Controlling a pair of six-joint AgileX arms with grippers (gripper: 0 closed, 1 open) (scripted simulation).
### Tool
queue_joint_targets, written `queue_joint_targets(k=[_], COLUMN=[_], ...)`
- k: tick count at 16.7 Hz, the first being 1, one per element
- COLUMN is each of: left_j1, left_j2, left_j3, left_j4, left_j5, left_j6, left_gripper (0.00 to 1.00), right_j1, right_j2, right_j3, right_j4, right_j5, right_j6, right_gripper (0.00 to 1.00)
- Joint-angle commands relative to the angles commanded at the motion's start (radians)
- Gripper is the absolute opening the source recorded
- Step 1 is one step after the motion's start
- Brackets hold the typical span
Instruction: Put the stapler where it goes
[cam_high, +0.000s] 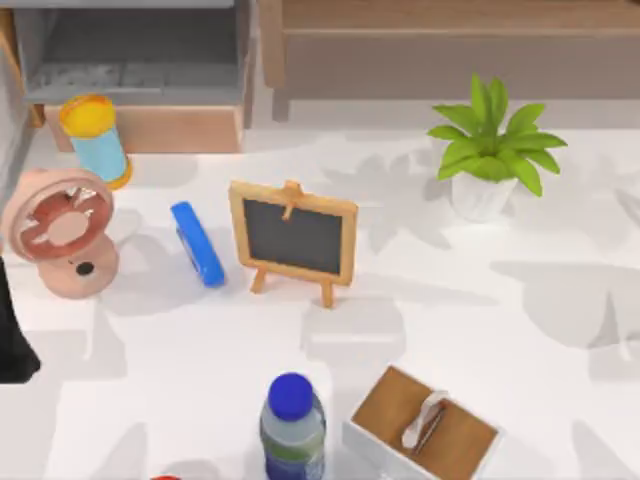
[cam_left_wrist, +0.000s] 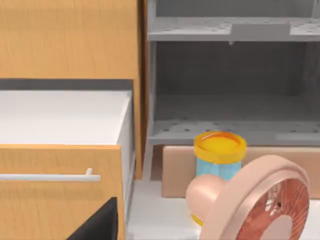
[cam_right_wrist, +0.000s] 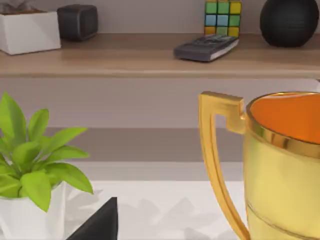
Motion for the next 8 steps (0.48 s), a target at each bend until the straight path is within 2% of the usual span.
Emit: queue_joint_targets(k=[4,8], left_j1=[-0.003,-0.030], left_j2=[0.030,0.215], left_j3=[0.027,0.183], left_j4=[-0.012,-0.088], left_j5=[0.004,0.020], left_j6=[-0.018,-0.118], left_gripper=[1.00,1.00], right_j1=[0.000,0.000], right_j2=[0.000,0.000], right_j3=[0.000,0.000], right_j4=[0.000,0.000], right_j5=[0.000,0.000], right_j6=[0.000,0.000], right_gripper=[1.00,1.00])
